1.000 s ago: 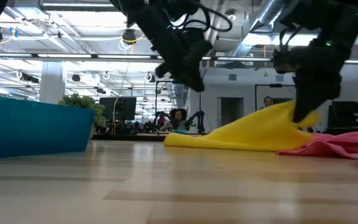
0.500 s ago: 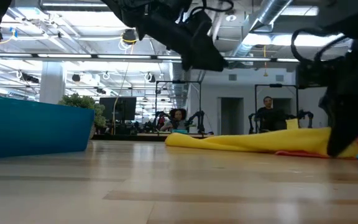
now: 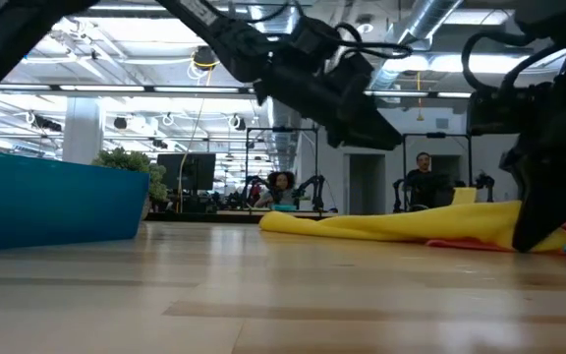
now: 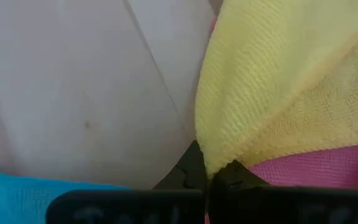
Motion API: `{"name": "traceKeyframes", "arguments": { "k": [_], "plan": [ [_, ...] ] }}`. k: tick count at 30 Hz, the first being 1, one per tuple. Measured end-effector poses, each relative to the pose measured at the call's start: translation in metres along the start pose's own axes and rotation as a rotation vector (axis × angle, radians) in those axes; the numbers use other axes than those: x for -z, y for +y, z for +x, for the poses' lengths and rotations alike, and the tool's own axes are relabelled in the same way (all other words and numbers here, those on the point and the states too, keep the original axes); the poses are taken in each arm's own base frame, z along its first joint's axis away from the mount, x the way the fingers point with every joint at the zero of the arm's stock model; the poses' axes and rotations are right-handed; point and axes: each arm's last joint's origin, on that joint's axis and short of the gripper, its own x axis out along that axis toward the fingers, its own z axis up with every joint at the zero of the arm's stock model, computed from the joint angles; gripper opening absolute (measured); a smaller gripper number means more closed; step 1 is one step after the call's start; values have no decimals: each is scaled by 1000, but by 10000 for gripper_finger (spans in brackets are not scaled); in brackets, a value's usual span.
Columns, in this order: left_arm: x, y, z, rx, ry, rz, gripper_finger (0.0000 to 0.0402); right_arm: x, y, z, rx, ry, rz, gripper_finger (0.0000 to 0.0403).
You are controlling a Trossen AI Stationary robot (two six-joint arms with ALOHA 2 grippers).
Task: Fold microfiber towels
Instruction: Fold the yellow microfiber towel
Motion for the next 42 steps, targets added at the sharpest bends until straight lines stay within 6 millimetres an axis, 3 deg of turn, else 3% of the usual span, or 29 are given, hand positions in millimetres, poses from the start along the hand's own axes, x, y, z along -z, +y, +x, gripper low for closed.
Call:
{"name": "traceKeyframes", "arguments": {
  "k": [6,11,16,22,30,42],
  "plan": [
    [2,23,31,78,68,-32,177,4,6,2,-2,-16,-23,13],
    [15,27,48,105,275,-10,177,4,7,1,-7,-21,-24,14],
    [11,33,47,10,294,98,177,4,7,1,-5,-22,2,15],
    [19,44,47,50,293,87,177,4,7,1,-4,-23,-5,15],
    [37,37,57,102,350,69,177,4,6,2,6,-35,1,15],
    [38,41,57,43,365,115,175,3,6,2,10,-41,23,16]
  ]
}}
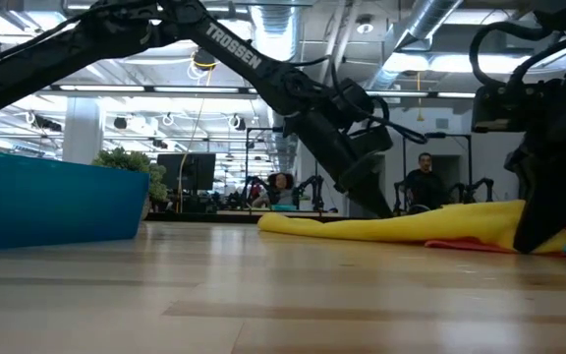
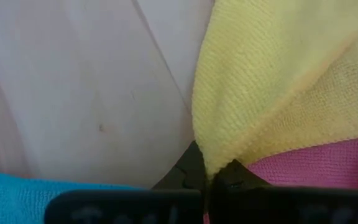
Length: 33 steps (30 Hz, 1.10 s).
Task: Fold microfiber towels
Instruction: Fold the yellow microfiber towel
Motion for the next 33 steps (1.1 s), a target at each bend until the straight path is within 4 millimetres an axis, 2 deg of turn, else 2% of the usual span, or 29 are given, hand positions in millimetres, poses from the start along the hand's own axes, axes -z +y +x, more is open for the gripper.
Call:
{"name": "traceKeyframes", "arguments": {
  "k": [8,14,25,30,33],
  "plan": [
    [10,-1,16,11,11,-34,134,0,0,0,2,-2,29,19],
    [11,-3,17,4,22,-51,113,1,0,0,0,-3,27,18],
    [-16,4,-1,0,13,-83,9,0,0,0,2,-3,29,18],
    [-18,2,-3,44,14,-87,4,0,0,0,0,-5,30,23],
    [-19,1,-3,2,28,-84,5,-1,1,0,-11,-14,35,23]
  ]
}}
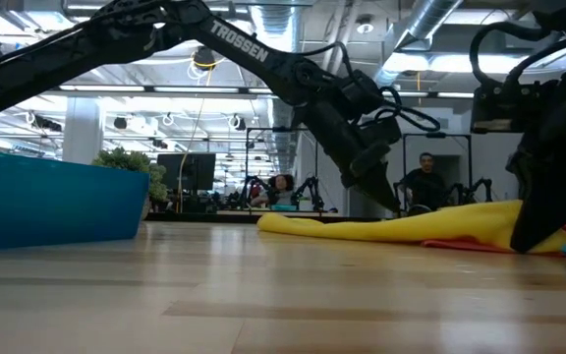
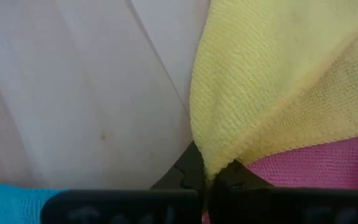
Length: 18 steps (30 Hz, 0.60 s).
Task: Fold microfiber towels
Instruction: Fold the yellow microfiber towel
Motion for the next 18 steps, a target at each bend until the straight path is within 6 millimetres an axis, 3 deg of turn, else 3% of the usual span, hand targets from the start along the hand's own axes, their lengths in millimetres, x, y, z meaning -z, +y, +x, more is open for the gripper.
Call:
{"name": "traceKeyframes", "arguments": {
  "k": [5,14,18],
  "plan": [
    [4,1,0,6,34,43,32,-2,3,0,-29,-14,13,21],
    [15,-3,9,35,87,80,132,-2,4,0,-40,-21,42,22],
    [16,-4,10,6,105,83,149,-3,4,0,-41,-22,43,19]
  ]
}}
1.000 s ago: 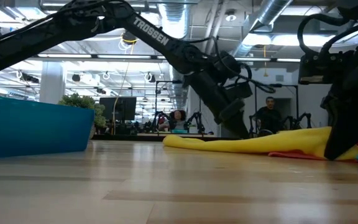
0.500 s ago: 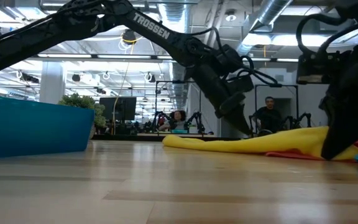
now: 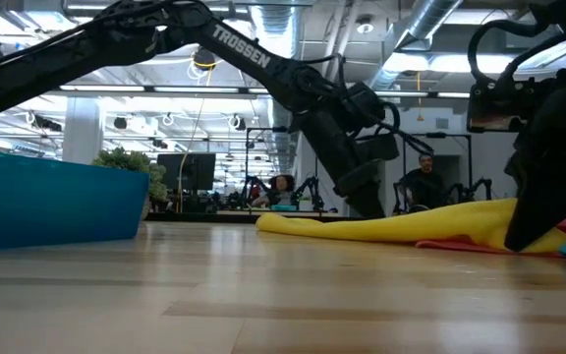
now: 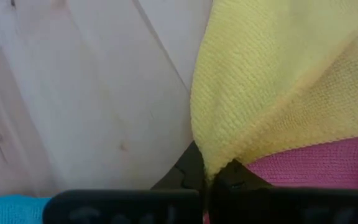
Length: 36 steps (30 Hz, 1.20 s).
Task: Fold microfiber towels
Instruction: Fold the yellow microfiber towel
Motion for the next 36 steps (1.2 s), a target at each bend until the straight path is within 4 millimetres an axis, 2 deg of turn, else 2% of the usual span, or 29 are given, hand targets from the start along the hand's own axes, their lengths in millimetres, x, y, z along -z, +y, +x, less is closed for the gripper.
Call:
{"name": "traceKeyframes", "arguments": {
  "k": [5,14,20,25,31,36],
  "plan": [
    [0,-2,0,-8,10,1,120,0,0,0,0,0,0,21],
    [-1,-1,0,-24,10,-15,7,0,0,0,-1,-1,0,19],
    [-2,-2,0,-32,14,-45,2,0,0,0,-1,-1,0,23],
    [-8,-2,-10,-23,44,-130,1,0,0,0,-2,-1,1,26],
    [-16,-4,-28,0,114,-225,0,0,0,0,-2,-1,45,26],
    [-24,-16,-46,30,200,-251,0,0,0,0,-3,-1,56,26]
  ]
}}
